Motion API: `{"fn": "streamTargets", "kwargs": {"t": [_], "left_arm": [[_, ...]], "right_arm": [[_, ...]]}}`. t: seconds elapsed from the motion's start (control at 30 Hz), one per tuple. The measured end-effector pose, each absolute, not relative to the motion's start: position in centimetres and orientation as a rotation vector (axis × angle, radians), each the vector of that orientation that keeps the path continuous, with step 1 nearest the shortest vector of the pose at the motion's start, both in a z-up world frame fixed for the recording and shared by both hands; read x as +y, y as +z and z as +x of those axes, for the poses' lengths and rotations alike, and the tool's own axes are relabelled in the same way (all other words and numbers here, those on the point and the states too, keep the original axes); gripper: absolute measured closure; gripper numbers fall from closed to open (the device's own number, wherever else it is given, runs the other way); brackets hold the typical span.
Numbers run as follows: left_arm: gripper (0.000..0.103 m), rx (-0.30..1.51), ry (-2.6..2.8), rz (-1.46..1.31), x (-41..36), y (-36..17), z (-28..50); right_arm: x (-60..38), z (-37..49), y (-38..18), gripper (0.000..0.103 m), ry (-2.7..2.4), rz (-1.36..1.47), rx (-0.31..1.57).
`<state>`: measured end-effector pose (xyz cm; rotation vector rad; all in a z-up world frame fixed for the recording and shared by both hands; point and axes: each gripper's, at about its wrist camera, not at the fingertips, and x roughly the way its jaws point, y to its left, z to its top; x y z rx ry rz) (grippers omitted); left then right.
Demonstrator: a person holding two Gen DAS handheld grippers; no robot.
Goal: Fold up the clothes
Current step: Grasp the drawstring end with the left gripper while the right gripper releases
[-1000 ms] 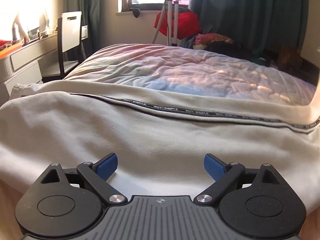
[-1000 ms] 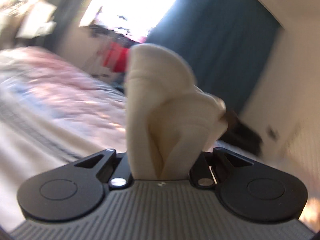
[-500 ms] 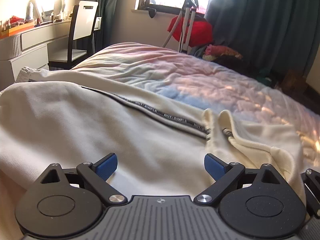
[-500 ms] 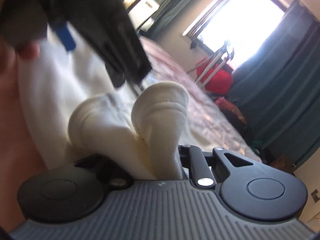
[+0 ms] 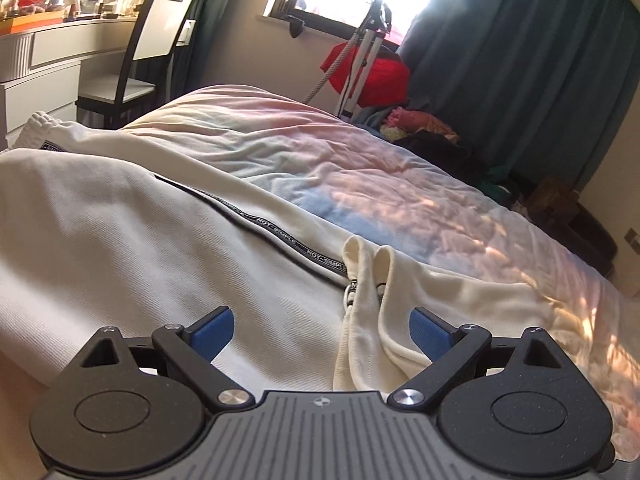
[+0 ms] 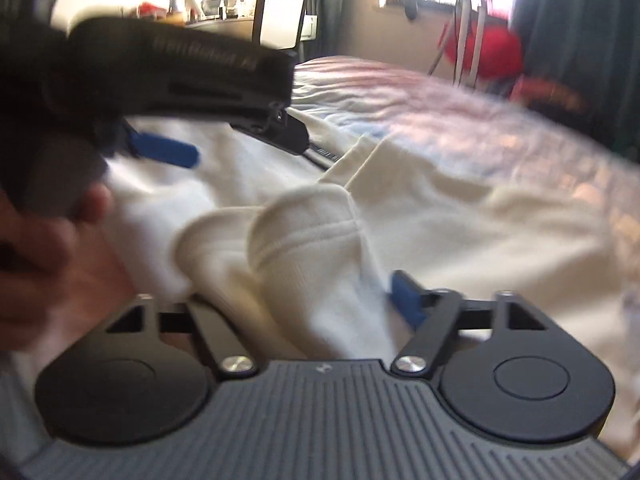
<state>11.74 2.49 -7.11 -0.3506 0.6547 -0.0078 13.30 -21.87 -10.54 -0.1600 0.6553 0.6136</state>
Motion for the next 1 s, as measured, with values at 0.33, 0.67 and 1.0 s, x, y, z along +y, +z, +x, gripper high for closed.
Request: {"fn": "streamTargets", "kwargs": {"t": [0.33,0.67,1.0], "left_arm": [[0.007,0.719,-0.071,-0.389,3.1,-6.9,10.5],[0.009,0.793,-0.162,-0.352,0.7,-8.3,11.0],[0.022,0.836,-0.179,-0.321,-0.4,-10.5,12.7]], "right_arm": [[-26.8,11.4,-7.5,0.020,0.629,0.272,0.667],[-23.2,25.3,-8.7,0.020,0.570,0.381,0.736],[-17.6,28.1,-13.0,0.032,0.548,0.222,0.728]]}}
